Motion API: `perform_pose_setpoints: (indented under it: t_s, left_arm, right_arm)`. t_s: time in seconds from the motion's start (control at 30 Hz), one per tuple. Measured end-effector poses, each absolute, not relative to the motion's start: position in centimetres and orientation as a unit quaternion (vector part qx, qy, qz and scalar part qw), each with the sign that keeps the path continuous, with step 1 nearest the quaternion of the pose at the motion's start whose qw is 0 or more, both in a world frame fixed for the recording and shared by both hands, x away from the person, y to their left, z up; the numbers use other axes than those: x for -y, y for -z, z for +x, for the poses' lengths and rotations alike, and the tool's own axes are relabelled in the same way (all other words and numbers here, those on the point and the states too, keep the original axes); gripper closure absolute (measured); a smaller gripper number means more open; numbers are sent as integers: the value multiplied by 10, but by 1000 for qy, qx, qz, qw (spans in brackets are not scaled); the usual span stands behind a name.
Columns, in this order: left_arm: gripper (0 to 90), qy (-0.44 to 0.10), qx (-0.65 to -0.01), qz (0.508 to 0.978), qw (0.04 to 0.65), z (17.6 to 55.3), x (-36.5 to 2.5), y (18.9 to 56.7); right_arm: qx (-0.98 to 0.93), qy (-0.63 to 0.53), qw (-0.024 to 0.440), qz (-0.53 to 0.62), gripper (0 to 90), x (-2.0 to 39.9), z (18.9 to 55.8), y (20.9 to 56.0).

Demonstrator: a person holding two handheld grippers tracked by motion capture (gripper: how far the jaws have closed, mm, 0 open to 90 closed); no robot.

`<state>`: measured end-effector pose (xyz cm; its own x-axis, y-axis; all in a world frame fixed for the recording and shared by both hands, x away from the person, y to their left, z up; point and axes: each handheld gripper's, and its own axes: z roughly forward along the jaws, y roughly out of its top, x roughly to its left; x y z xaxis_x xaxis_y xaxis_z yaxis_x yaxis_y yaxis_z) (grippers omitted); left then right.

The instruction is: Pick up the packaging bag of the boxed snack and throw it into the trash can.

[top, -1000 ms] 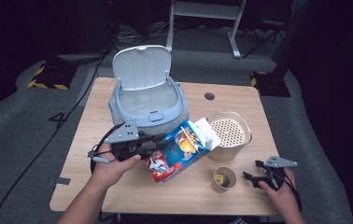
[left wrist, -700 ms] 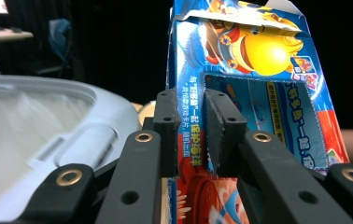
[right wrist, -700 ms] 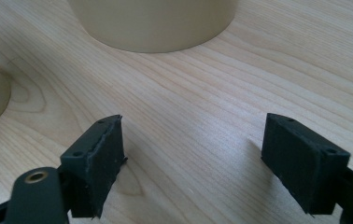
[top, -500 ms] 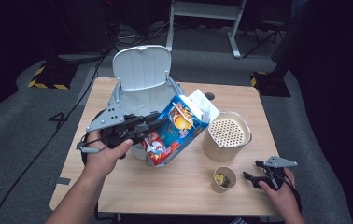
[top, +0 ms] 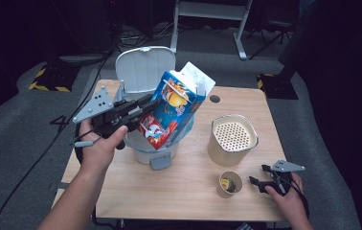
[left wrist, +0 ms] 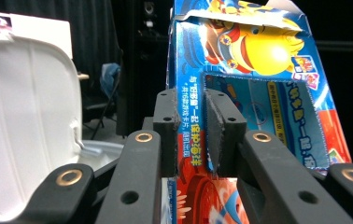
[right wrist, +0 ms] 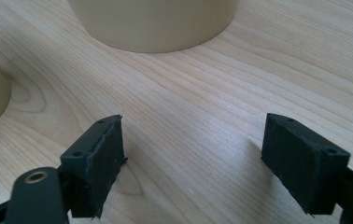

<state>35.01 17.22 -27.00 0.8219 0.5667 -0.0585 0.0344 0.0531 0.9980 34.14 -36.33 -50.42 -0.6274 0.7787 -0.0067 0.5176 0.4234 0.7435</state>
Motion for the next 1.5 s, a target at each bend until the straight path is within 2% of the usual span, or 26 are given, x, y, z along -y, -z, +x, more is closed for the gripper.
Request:
perform_pose_setpoints:
  t_s: [0.37, 0.77, 1.2, 1.5]
  left_arm:
    - [756, -238, -248, 643, 684, 376, -182, 247]
    - [756, -281, -282, 621, 675, 404, -191, 243]
    - [755, -310, -304, 633, 641, 421, -185, 259]
    - [754, -310, -307, 652, 620, 423, -180, 266]
  right_arm:
    - [-825, -366, 179, 392, 214, 363, 341, 504]
    - [-823, -364, 181, 396, 215, 363, 340, 504]
    - [-823, -364, 181, 396, 215, 363, 340, 504]
    - [-823, -364, 181, 396, 215, 363, 340, 504]
